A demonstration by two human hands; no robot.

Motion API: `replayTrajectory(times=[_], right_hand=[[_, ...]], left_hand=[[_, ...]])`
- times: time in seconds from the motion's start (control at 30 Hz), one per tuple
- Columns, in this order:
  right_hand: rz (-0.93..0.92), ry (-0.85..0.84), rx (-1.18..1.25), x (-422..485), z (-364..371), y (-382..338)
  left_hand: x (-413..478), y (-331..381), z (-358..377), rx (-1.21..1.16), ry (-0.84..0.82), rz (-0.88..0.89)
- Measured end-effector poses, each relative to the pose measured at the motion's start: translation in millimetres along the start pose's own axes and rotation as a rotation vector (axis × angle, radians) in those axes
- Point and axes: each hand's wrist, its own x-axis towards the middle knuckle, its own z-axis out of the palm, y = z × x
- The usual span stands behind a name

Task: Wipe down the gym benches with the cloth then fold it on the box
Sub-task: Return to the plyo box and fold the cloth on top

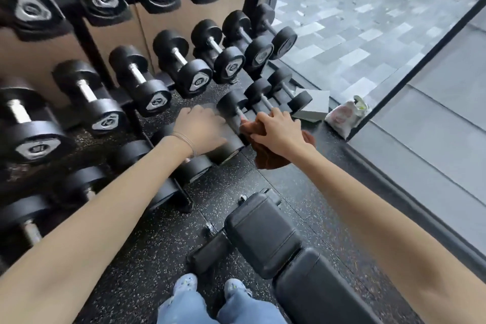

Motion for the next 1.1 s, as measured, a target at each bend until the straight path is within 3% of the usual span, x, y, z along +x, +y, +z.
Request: replayTrajectory(times=[0.43,0.73,1.1], right_hand=[[-0.418,-0.077,-0.003,16.8,8.0,-73.1],[-0.738,-0.122,-0.030,-15.9,25.2,-195.3],[-1.036,-0.180,-0.037,-121.4,55.2,-365.8]], left_hand=[[-102.6,-17.7,9.5,-0.074,-0.067,-0.441],[-234.4,-54.9,12.8,-0.087,-0.107,-0.733],[-430.1,-88.6,15.5,-0.118,-0.152,-0.996]])
